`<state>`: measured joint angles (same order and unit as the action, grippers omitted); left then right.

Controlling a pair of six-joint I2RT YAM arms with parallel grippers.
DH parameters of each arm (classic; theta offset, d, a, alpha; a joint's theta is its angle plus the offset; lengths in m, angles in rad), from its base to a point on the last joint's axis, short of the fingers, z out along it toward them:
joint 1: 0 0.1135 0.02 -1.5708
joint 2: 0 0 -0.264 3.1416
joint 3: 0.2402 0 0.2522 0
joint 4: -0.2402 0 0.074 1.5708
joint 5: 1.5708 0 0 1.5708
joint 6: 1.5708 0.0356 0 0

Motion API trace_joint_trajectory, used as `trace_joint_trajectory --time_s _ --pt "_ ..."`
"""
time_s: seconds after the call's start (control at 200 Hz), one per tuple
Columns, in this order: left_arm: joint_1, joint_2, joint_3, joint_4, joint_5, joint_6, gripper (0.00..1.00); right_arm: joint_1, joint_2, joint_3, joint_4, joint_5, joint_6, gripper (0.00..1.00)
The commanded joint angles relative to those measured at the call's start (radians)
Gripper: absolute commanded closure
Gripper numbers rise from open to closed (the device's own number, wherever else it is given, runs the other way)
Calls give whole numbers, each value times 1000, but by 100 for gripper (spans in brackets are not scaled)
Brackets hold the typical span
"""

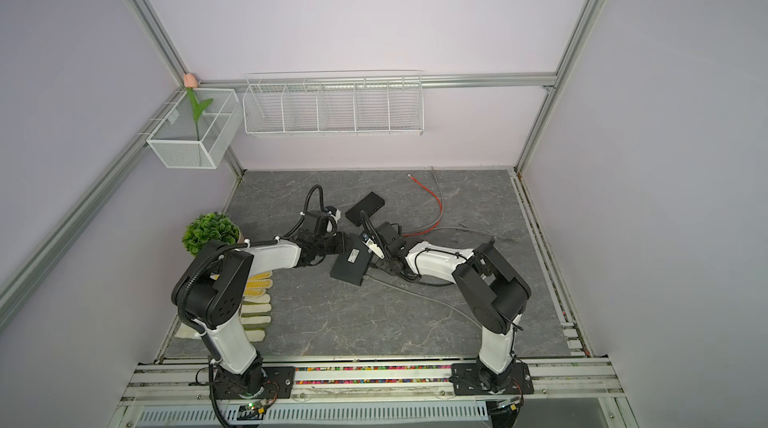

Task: Insert the plug into the switch port
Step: 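Push the grey plug into the switch port with the right gripper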

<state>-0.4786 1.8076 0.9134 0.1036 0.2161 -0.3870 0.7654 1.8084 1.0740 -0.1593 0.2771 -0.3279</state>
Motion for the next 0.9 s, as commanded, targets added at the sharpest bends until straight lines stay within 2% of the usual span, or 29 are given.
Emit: trace_joint_trajectory --time_s 0.0,0.235,0.39,0.595,0.9 --pt "-20 32 25 -53 57 11 71 -7 -38 3 71 17 -11 93" --pt "-20 51 45 -65 51 16 71 -11 -15 -42 89 2 -13 93" --pt "-20 58 54 -70 49 23 71 -6 -85 -94 104 -31 -3 93" --pt "-20 68 64 -75 46 25 71 -6 -130 -78 -13 -11 -8 93" --pt "-20 60 50 -62 55 17 71 -4 -60 -23 -128 -94 -2 93"
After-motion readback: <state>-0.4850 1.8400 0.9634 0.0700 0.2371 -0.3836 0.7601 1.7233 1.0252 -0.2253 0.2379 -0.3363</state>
